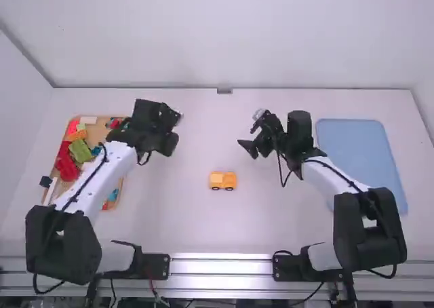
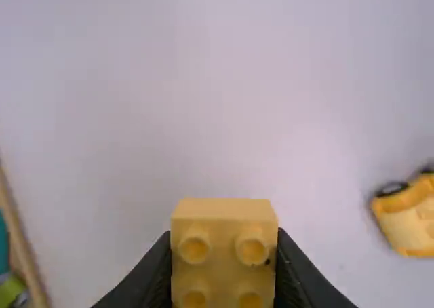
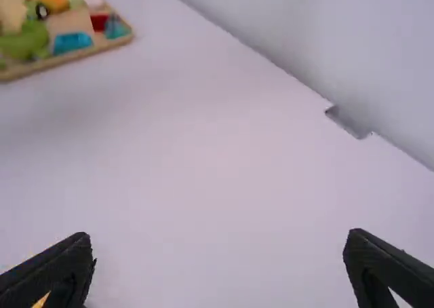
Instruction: Assemble lego blocks to make yellow taxi
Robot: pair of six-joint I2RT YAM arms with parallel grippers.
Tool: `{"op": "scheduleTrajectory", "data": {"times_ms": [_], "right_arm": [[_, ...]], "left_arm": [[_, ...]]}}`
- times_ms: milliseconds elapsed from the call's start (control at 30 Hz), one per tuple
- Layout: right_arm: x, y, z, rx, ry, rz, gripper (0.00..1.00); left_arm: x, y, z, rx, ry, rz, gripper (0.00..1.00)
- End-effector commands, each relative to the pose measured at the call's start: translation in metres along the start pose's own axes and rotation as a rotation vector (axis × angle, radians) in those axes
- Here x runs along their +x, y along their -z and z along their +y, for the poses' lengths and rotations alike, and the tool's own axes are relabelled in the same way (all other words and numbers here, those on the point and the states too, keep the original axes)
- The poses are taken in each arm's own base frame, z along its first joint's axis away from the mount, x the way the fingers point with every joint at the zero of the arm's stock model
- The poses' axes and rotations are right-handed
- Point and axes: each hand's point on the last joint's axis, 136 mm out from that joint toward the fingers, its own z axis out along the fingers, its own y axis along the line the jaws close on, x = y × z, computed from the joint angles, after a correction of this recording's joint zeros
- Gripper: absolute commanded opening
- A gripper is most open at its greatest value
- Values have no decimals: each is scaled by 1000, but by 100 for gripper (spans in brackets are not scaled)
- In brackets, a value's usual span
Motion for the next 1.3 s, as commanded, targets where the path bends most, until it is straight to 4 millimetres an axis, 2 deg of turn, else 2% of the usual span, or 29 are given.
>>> {"op": "scheduleTrajectory", "data": {"times_ms": [0, 100, 200, 300, 433, 500, 533, 567, 667, 833, 900, 1100, 1200, 1267], "right_arm": [[-20, 4, 3, -42, -87, -65, 99], [-30, 5, -4, -12, -131, -100, 98], [-32, 6, -10, 18, -123, -105, 99], [-30, 18, -27, 127, -190, -100, 98], [-26, 51, -35, 292, -183, -121, 98], [-23, 79, -38, 418, -220, -152, 98], [-22, 81, -38, 427, -223, -154, 99], [-17, 100, -38, 501, -249, -180, 99], [-10, 125, -25, 548, -255, -227, 99], [-2, 147, -3, 570, -221, -289, 98], [-1, 157, 6, 585, -199, -329, 99], [10, 185, 2, 731, -255, -384, 98], [11, 191, 7, 736, -243, -389, 99], [11, 193, 8, 743, -243, -391, 99]], "left_arm": [[3, -9, -23, 59, -156, 26, 11], [1, -20, -59, 222, -280, -3, 9], [-5, -28, -72, 283, -290, -31, 8], [-8, -41, -83, 316, -307, -42, 5], [-13, -54, -108, 380, -368, -72, 2], [-18, -59, -124, 402, -412, -98, 2], [-19, -60, -127, 403, -419, -103, 2], [-24, -62, -138, 413, -448, -119, 2], [-32, -68, -159, 444, -488, -117, 2], [-36, -81, -189, 498, -603, -78, 2], [-35, -88, -208, 534, -674, -47, 2], [-23, -108, -241, 533, -810, 9, 2], [-7, -112, -267, 567, -913, 17, 2], [-5, -115, -272, 555, -928, 22, 2]]}}
